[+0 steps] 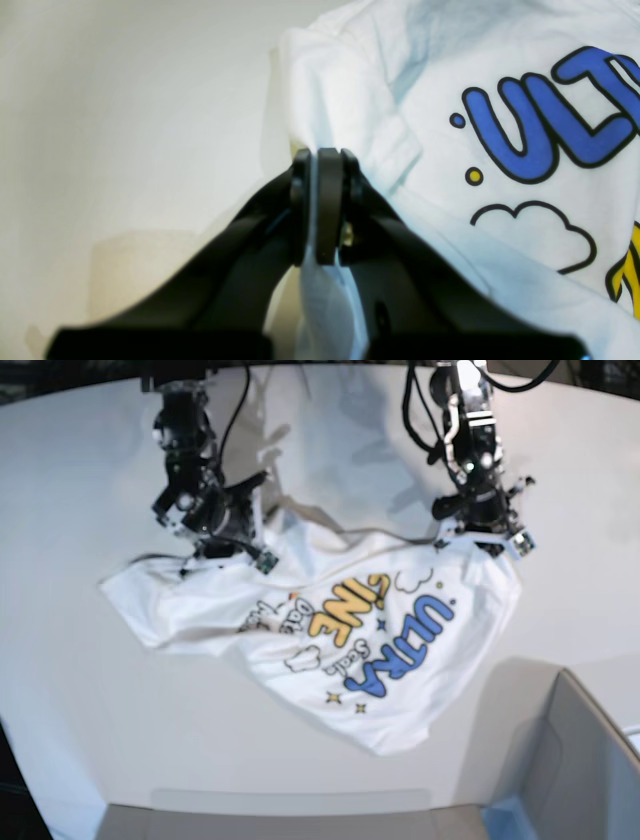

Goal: Layout the t-shirt on the table in an organized manner, then fold the t-shirt properly
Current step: 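Regrasp the shirt edge with the right gripper and pull it outward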

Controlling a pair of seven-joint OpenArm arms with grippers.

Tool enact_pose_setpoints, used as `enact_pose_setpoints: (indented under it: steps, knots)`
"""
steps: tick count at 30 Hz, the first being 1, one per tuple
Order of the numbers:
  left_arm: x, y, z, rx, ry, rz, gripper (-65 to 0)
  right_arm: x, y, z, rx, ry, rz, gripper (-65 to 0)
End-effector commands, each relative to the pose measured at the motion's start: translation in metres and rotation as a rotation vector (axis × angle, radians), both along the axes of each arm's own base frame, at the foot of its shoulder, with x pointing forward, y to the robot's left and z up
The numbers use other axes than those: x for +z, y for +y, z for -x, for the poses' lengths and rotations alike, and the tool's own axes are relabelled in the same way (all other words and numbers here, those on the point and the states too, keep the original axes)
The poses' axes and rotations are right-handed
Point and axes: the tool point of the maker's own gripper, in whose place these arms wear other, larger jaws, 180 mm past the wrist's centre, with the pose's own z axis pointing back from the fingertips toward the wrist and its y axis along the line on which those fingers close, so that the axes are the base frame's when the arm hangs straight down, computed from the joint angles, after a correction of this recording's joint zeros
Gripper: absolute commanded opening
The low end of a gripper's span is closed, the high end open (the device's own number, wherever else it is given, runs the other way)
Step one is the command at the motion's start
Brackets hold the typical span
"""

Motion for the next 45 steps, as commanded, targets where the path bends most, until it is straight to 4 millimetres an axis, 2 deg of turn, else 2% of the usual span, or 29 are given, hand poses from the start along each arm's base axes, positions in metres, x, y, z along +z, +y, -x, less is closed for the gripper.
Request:
enact_pose_setpoints:
  steps: [1, 4, 11, 13, 16, 21, 23, 29, 31, 34, 37, 41, 42, 45]
  knots:
    - [0.013, 0.003, -0.007, -0.002, -0.043, -0.027, -62.7, 0.006, -0.001, -0.009, 0.012, -0.022, 0.007, -48.9]
    - [0.012, 0.003, -0.006, -0.002, -0.041, -0.027, -62.7, -0.001, -0.001, -0.006, 0.012, 0.002, 0.011, -48.9]
    - [0.012, 0.003, -0.006, -0.002, -0.041, -0.027, -62.7, -0.001, -0.012, -0.008, -0.024, 0.004, 0.012, -49.2]
    - [0.012, 0.003, -0.006, -0.002, -0.041, -0.027, -62.7, 0.000, -0.012, -0.008, -0.024, 0.001, 0.012, -53.2]
    - [0.012, 0.003, -0.006, -0.002, -0.041, -0.027, -62.7, -0.001, -0.020, -0.009, -0.031, -0.002, 0.059, -64.5]
    - [0.012, 0.002, -0.006, -0.001, -0.040, -0.026, -62.7, 0.002, -0.036, -0.012, -0.047, -0.023, 0.180, -65.0]
    - [0.012, 0.002, -0.006, -0.001, -0.040, -0.026, -62.7, 0.015, -0.038, -0.016, -0.063, -0.064, 0.179, -65.0]
    - [0.009, 0.001, -0.004, -0.004, -0.025, -0.015, -62.7, 0.081, -0.040, -0.019, -0.085, -0.275, 0.161, -65.0]
    - [0.003, -0.002, -0.002, -0.009, 0.006, 0.008, -62.7, 0.091, -0.044, -0.022, -0.097, -0.307, 0.164, -65.0]
    - [-0.001, -0.005, -0.001, -0.014, 0.030, 0.029, -62.7, 0.097, -0.070, -0.028, -0.154, -0.325, 0.221, -65.0]
    - [-0.001, -0.004, 0.000, -0.011, 0.033, 0.028, -62.7, 0.103, -0.082, -0.033, -0.182, -0.341, 0.237, -65.0]
    - [-0.001, -0.002, 0.001, -0.007, 0.035, 0.027, -62.7, 0.138, -0.141, -0.053, -0.395, -0.428, 0.246, -65.0]
    - [-0.001, -0.002, 0.001, -0.007, 0.035, 0.027, -62.7, 0.144, -0.151, -0.055, -0.432, -0.443, 0.244, -65.0]
    - [-0.001, -0.004, 0.000, -0.013, 0.033, 0.028, -62.7, 0.151, -0.154, -0.059, -0.426, -0.455, 0.268, -65.0]
